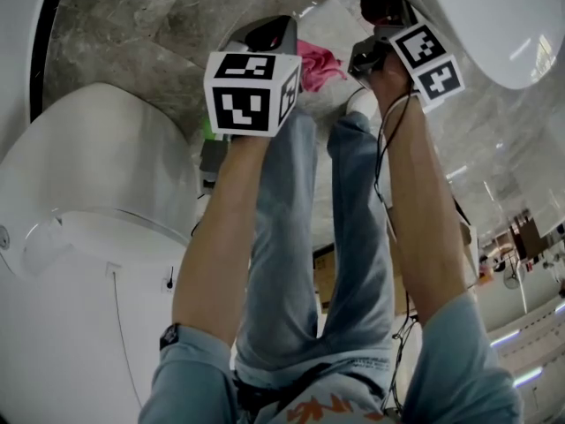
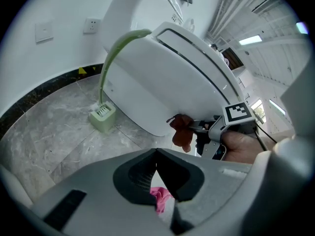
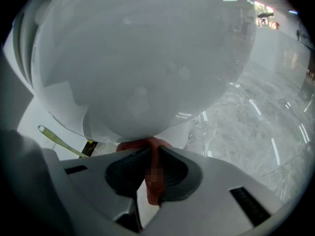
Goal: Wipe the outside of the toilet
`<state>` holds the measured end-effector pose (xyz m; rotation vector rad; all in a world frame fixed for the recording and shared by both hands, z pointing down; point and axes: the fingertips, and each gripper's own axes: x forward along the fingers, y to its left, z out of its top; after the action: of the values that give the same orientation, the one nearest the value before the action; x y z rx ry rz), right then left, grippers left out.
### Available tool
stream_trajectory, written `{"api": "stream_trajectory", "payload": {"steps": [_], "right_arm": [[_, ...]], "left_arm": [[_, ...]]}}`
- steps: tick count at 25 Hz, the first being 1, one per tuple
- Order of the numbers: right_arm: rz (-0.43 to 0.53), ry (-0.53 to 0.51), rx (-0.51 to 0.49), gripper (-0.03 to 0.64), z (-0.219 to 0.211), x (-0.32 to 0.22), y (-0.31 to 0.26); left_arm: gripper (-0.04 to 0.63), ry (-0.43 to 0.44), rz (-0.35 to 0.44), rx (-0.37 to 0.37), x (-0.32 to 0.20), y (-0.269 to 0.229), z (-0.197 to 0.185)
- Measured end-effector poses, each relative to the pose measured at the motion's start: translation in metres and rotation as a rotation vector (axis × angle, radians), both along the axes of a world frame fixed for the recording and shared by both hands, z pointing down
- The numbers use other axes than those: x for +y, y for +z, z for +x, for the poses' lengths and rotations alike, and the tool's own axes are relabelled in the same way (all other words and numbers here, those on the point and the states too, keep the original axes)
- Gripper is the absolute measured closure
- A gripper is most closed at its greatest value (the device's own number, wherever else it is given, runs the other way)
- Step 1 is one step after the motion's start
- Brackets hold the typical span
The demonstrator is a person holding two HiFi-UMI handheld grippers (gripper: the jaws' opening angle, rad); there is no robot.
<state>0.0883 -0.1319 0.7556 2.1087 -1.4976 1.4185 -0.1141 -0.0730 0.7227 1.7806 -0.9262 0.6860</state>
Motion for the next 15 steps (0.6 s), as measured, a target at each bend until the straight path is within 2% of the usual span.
{"api": "stream_trajectory", "payload": {"steps": [15], "right_arm": [[-0.009, 0.033, 0.055, 0.566, 0.107, 0.057, -0.038]], "left_arm": [[0.601, 0.079, 0.019, -0.019, 0.048, -0.034, 0.073]]}}
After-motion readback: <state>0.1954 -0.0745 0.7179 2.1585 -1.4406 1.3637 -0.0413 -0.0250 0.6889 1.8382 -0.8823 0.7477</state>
